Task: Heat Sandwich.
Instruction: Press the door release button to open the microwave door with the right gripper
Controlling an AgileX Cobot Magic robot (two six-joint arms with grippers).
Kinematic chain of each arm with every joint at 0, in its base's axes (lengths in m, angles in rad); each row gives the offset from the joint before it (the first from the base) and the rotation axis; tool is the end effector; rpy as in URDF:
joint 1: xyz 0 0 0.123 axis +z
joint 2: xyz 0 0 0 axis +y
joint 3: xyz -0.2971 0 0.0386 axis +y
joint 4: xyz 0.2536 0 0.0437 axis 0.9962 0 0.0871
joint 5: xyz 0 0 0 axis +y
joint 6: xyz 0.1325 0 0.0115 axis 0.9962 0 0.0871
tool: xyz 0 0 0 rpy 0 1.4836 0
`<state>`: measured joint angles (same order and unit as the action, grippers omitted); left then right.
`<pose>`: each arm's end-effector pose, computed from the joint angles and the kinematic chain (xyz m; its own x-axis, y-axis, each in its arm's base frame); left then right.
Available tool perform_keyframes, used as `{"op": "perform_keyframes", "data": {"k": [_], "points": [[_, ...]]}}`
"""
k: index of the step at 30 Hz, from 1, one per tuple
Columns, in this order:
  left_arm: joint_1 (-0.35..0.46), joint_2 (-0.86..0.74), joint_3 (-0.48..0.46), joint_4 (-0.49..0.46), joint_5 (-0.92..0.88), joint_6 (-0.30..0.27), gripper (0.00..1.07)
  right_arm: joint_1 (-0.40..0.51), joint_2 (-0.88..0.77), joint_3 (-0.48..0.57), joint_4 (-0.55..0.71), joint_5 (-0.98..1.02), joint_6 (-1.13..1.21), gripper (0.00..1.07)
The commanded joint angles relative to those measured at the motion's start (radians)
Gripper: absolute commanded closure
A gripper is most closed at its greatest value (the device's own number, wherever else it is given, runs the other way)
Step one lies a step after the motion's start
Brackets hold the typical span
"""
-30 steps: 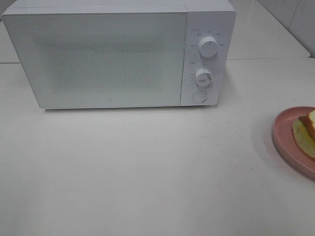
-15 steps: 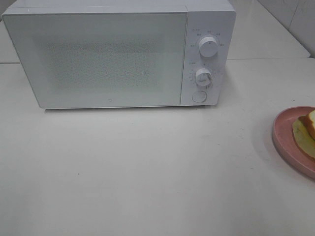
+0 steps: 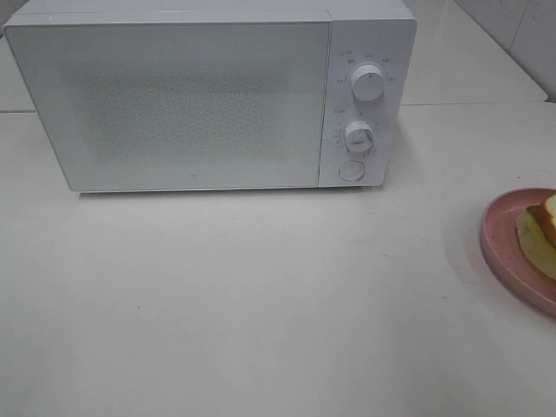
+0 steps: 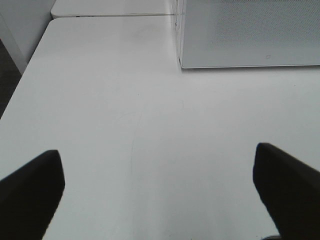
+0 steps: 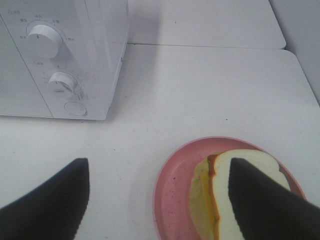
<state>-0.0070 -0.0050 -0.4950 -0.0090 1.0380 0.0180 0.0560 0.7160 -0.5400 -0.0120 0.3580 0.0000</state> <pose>0.0240 -0.0012 0.2620 -0.4354 0.0165 -0.9001 0.0198 0.9998 0.0087 0.1782 0.0094 0.2882 -0.4308 -0.0354 -0.9018 -0.0570 0.9983 -0.0120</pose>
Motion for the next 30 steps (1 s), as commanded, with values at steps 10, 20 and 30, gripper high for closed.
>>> {"op": "perform_keyframes", "data": {"k": [10, 20, 30], "points": [[0.004, -0.027, 0.001, -0.006, -0.004, -0.005, 0.09, 0.004, 0.168, -0.007, 0.002, -0.236, 0.008, 0.32], [0.004, -0.027, 0.001, -0.006, -0.004, -0.005, 0.09, 0.006, 0.319, -0.006, 0.001, -0.48, 0.007, 0.32], [0.004, -0.027, 0.001, -0.006, -0.004, -0.005, 0.09, 0.006, 0.414, 0.113, 0.031, -0.836, 0.0, 0.32]]}}
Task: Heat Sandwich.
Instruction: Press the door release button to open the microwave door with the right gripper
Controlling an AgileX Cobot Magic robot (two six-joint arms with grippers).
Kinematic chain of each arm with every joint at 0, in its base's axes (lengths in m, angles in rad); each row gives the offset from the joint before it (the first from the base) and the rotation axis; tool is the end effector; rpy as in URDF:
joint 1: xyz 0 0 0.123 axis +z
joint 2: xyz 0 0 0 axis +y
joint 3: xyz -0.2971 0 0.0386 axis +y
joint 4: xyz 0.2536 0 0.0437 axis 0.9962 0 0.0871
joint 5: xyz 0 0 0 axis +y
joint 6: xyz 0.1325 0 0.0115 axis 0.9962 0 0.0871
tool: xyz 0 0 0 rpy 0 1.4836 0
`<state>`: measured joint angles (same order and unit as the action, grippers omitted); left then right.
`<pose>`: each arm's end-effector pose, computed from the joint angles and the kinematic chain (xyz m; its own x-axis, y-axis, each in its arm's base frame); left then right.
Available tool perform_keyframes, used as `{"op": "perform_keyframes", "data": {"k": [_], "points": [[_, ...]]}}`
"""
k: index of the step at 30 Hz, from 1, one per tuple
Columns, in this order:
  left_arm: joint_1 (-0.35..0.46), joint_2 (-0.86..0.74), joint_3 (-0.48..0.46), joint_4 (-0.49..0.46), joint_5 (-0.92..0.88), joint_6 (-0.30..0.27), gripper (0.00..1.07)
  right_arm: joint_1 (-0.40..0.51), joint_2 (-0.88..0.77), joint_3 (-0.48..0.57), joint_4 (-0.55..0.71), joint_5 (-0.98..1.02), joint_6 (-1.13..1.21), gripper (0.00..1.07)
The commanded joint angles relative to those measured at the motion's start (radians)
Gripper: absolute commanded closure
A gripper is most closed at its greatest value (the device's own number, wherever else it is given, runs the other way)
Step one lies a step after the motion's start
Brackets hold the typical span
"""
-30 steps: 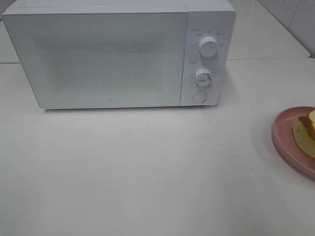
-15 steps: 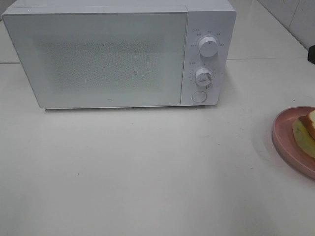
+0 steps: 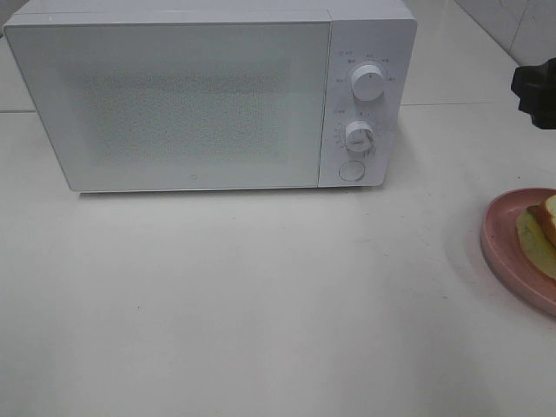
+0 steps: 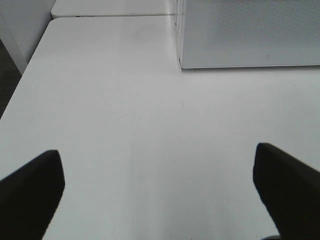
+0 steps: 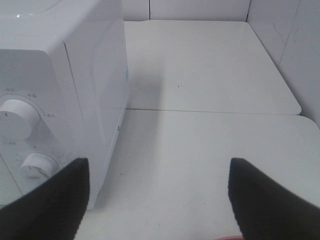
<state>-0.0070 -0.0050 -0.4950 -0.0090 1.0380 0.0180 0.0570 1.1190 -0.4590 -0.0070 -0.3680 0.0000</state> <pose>0.0240 -0.0012 0.2620 -0.4354 0.0165 -0.9001 0.0198 0.9998 0.0087 0.2619 0.0153 0.2590 -0.2027 -0.0181 -0.9791 -0.0608 0.9981 -0.0059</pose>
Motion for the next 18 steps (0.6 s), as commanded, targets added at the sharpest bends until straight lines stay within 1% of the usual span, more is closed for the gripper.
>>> {"op": "perform_keyframes", "data": {"k": [1, 5, 8, 11, 12, 13, 15, 16, 17, 18], "points": [[0.004, -0.027, 0.001, -0.006, -0.004, -0.005, 0.09, 0.005, 0.011, 0.032, 0.026, -0.11, 0.0, 0.32], [0.004, -0.027, 0.001, -0.006, -0.004, -0.005, 0.09, 0.005, 0.033, 0.097, 0.076, -0.219, 0.0, 0.32], [0.004, -0.027, 0.001, -0.006, -0.004, -0.005, 0.09, 0.006, 0.05, 0.121, 0.085, -0.272, 0.0, 0.32], [0.004, -0.027, 0.001, -0.006, -0.004, -0.005, 0.09, 0.066, 0.098, 0.158, 0.132, -0.353, -0.015, 0.32], [0.004, -0.027, 0.001, -0.006, -0.004, -0.005, 0.09, 0.066, 0.098, 0.158, 0.132, -0.353, -0.015, 0.32], [0.004, -0.027, 0.001, -0.006, -0.004, -0.005, 0.09, 0.114, 0.123, 0.166, 0.16, -0.374, -0.042, 0.32], [0.004, -0.027, 0.001, -0.006, -0.004, -0.005, 0.09, 0.167, 0.15, 0.169, 0.21, -0.396, -0.082, 0.32], [0.004, -0.027, 0.001, -0.006, -0.004, -0.005, 0.09, 0.167, 0.15, 0.169, 0.21, -0.396, -0.082, 0.32], [0.004, -0.027, 0.001, -0.006, -0.004, -0.005, 0.09, 0.214, 0.178, 0.169, 0.26, -0.421, -0.118, 0.32], [0.004, -0.027, 0.001, -0.006, -0.004, -0.005, 0.09, 0.233, 0.189, 0.169, 0.276, -0.434, -0.131, 0.32]]}}
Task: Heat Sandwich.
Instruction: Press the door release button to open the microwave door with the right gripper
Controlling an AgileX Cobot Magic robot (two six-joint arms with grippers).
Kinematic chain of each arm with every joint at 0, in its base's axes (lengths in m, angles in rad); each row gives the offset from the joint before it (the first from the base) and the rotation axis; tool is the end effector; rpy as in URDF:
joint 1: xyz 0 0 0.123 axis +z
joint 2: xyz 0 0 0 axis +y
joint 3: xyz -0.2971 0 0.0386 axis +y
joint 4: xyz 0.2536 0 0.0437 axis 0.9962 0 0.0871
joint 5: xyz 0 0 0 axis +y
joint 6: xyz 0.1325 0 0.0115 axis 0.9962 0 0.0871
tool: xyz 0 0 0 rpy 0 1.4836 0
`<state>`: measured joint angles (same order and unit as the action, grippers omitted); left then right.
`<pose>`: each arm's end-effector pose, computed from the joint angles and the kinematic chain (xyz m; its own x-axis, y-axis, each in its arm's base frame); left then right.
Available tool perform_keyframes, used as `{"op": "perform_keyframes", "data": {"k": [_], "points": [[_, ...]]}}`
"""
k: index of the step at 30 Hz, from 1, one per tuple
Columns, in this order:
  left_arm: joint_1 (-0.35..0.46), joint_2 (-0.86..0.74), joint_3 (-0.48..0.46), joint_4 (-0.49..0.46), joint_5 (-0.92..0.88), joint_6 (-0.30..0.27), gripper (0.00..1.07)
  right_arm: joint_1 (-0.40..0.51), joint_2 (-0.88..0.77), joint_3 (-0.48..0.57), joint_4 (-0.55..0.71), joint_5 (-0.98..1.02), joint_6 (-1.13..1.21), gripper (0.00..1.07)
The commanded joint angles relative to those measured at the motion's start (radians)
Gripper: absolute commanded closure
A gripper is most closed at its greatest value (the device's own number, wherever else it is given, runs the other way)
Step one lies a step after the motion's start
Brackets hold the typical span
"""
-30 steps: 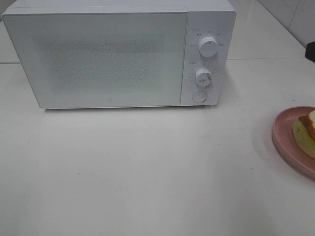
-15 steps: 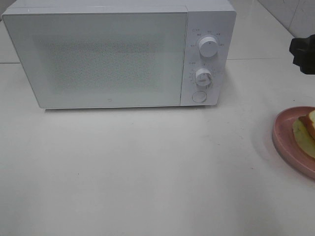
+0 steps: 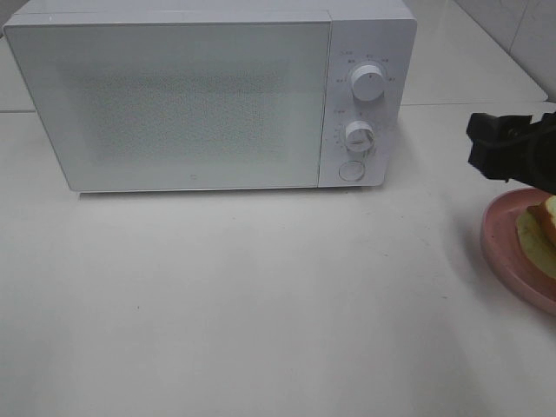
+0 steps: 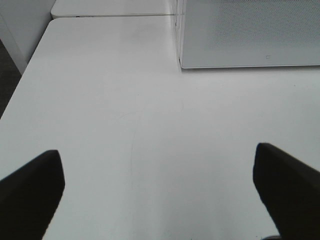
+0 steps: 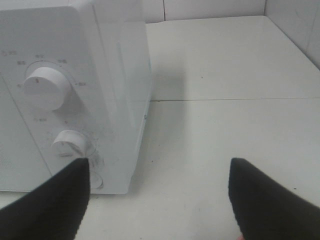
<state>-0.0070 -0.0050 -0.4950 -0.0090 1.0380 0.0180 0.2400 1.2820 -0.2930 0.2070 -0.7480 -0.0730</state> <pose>0.0240 -0.0012 0.2620 -0.4354 0.0165 -0.9001 0.0198 0.9998 0.0087 0.2552 0.0433 0.2093 -0.1667 0.0404 -0.9852 -0.0884 0.9945 0.0558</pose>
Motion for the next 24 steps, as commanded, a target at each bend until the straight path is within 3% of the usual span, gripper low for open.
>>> {"op": "perform_keyframes", "data": {"k": [1, 12, 18, 24], "points": [[0.004, -0.027, 0.001, -0.006, -0.004, -0.005, 0.09, 0.072, 0.042, 0.003, 0.082, -0.072, -0.069, 0.32], [0.004, -0.027, 0.001, -0.006, -0.004, -0.005, 0.09, 0.269, 0.198, 0.002, 0.314, -0.258, -0.122, 0.32], [0.004, -0.027, 0.001, -0.006, -0.004, -0.005, 0.09, 0.422, 0.308, 0.001, 0.495, -0.4, -0.167, 0.32], [0.004, -0.027, 0.001, -0.006, -0.004, -0.005, 0.09, 0.543, 0.378, -0.034, 0.642, -0.42, -0.182, 0.32]]}}
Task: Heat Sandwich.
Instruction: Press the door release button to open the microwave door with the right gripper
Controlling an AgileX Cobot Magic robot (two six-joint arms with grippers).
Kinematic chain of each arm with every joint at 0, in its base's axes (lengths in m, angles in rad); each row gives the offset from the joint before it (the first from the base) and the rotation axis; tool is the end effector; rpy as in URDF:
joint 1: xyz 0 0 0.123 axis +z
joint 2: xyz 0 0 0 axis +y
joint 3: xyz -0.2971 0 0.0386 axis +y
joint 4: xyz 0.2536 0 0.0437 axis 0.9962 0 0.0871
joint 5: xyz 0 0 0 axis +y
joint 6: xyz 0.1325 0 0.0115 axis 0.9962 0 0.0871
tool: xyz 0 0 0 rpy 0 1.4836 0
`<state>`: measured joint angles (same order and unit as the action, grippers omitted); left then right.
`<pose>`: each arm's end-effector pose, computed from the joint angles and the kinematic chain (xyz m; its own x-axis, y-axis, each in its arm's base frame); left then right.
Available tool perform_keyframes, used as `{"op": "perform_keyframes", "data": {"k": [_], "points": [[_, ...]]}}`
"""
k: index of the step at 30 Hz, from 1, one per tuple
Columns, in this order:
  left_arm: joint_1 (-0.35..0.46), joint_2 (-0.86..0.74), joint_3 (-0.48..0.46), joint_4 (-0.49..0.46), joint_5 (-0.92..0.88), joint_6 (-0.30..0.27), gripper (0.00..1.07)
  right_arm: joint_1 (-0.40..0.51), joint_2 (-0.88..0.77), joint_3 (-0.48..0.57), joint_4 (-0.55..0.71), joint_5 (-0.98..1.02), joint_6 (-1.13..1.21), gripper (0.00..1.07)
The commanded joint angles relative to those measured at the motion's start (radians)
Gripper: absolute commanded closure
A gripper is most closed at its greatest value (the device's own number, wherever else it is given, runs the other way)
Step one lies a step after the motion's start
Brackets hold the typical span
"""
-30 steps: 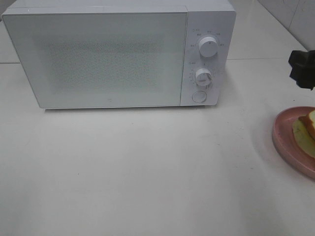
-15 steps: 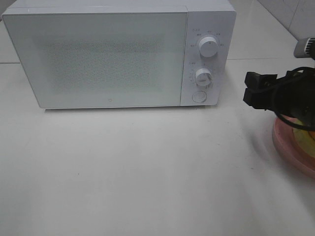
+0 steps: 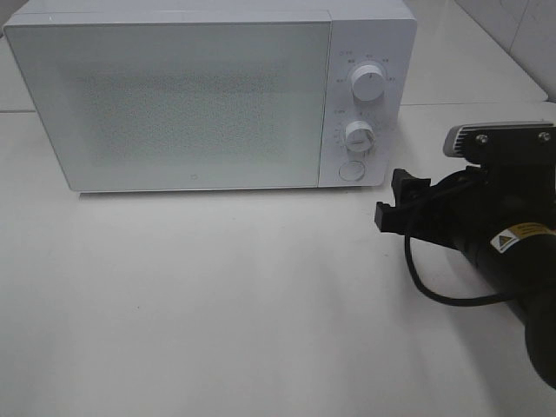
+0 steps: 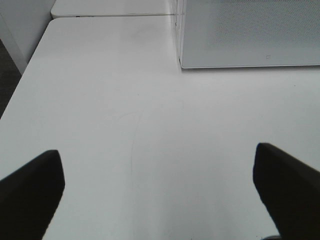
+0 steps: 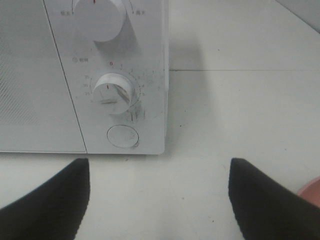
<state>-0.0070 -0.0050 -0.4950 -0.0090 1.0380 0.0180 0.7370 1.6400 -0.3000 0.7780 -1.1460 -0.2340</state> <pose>0.0240 -0.0012 0.2620 -0.4354 0.0165 -0.9001 0.0198 0.9998 0.0087 0.2487 0.1109 0.1547 -0.1882 -0.0139 -0.9820 -0.0295 0.9995 -0.0085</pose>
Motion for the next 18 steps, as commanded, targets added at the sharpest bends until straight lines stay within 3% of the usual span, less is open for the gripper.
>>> {"op": "perform_keyframes", "data": {"k": [1, 11, 18], "points": [[0.004, -0.027, 0.001, -0.006, -0.004, -0.005, 0.09, 0.064, 0.031, -0.037, 0.094, -0.022, -0.031, 0.32], [0.004, -0.027, 0.001, -0.006, -0.004, -0.005, 0.09, 0.199, 0.086, -0.108, 0.206, -0.021, -0.059, 0.32], [0.004, -0.027, 0.001, -0.006, -0.004, -0.005, 0.09, 0.208, 0.086, -0.109, 0.21, -0.021, -0.059, 0.32]]}}
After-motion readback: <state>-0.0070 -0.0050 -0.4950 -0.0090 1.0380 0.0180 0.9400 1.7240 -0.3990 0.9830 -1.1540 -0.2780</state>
